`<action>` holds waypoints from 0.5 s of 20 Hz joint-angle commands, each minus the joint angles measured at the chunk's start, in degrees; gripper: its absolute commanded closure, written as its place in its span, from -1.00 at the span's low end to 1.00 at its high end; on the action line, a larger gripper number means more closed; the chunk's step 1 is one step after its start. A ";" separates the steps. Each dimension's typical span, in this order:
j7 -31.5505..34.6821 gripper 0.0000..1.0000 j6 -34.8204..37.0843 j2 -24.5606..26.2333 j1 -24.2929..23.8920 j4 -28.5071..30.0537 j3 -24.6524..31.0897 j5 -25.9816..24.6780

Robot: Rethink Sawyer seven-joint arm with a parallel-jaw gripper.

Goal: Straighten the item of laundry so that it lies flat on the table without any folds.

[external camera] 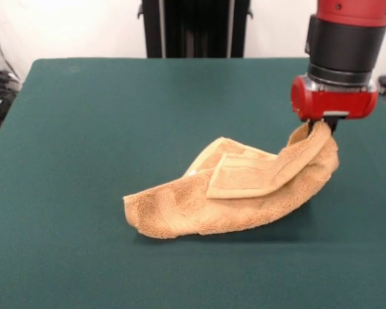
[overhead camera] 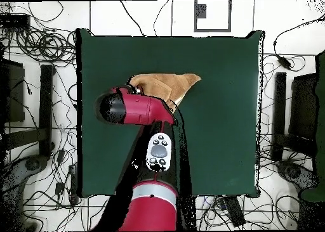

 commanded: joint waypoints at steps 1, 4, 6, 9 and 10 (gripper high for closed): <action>17.95 1.00 -0.17 3.13 2.99 2.27 0.78 4.36; 16.95 1.00 -2.31 3.50 3.14 2.04 0.66 4.32; 16.56 -1.00 -4.53 3.45 3.20 2.40 0.53 4.16; 16.77 -1.00 -6.12 3.36 3.24 2.91 0.49 4.07; 16.78 -1.00 -6.51 3.28 3.19 3.18 0.59 4.10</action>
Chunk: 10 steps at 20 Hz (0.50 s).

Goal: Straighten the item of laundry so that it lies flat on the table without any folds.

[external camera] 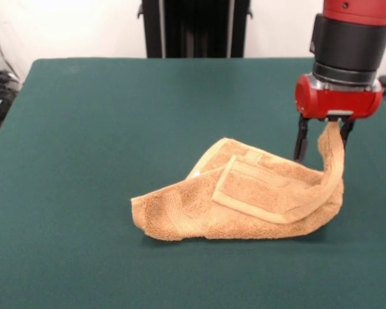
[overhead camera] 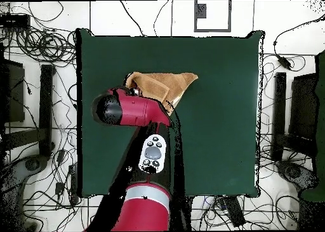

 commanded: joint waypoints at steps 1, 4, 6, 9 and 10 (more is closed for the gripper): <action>16.78 -1.00 -5.61 2.54 1.55 3.34 2.17 2.92; 16.68 -1.00 -6.52 2.42 1.18 3.84 2.63 3.03; 16.50 -1.00 -7.17 2.27 0.91 4.24 2.99 3.07; 16.02 -1.00 -7.53 2.39 0.65 4.05 3.26 3.17; 15.84 -1.00 -7.71 2.33 0.54 4.15 3.39 3.13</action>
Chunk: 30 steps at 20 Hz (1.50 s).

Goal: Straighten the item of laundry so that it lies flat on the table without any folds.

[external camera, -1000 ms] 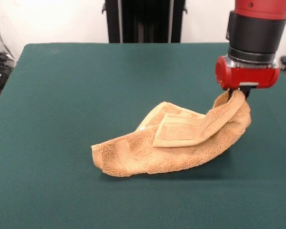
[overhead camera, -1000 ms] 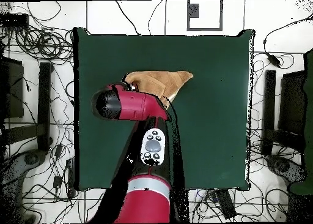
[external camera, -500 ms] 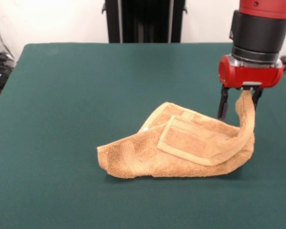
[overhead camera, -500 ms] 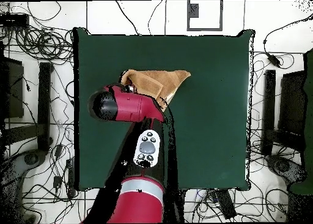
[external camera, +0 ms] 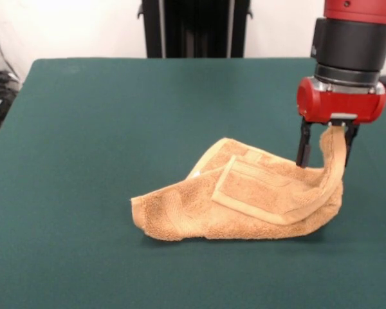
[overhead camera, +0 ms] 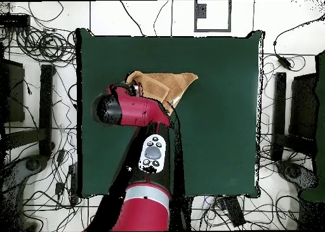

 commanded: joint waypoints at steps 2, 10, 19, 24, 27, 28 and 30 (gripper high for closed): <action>15.75 -1.00 -3.03 2.25 0.49 4.32 3.51 3.00; 15.92 -1.00 -1.10 1.49 0.93 4.54 3.23 3.80; 16.75 -1.00 15.40 -7.60 3.89 6.31 -0.08 6.55; 16.38 -1.00 25.49 -11.85 3.69 4.75 -0.95 6.70; 15.77 -1.00 27.48 -12.45 2.73 4.12 -0.30 6.78; 15.50 -1.00 27.48 -12.58 2.44 4.19 -0.08 6.79; 15.07 -1.00 27.66 -11.67 1.67 3.08 0.64 6.90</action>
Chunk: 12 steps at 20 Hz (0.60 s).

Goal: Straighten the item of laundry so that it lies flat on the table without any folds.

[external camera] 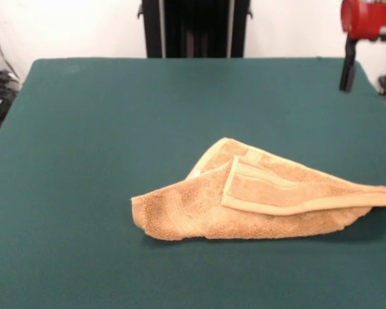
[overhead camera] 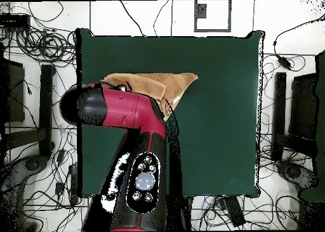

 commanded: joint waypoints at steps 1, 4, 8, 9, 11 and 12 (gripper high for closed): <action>14.70 -1.00 7.73 -0.38 -0.92 2.34 2.32 2.59; 13.73 -1.00 7.73 -0.90 -1.71 2.82 3.05 2.50; 11.98 -1.00 3.83 0.62 -3.45 3.39 4.77 2.28; 11.65 -1.00 2.88 0.92 -3.85 3.68 5.23 2.30; 11.30 -1.00 1.27 1.34 -4.31 4.11 5.83 2.23; 11.21 -1.00 0.51 1.34 -4.51 4.61 6.20 2.26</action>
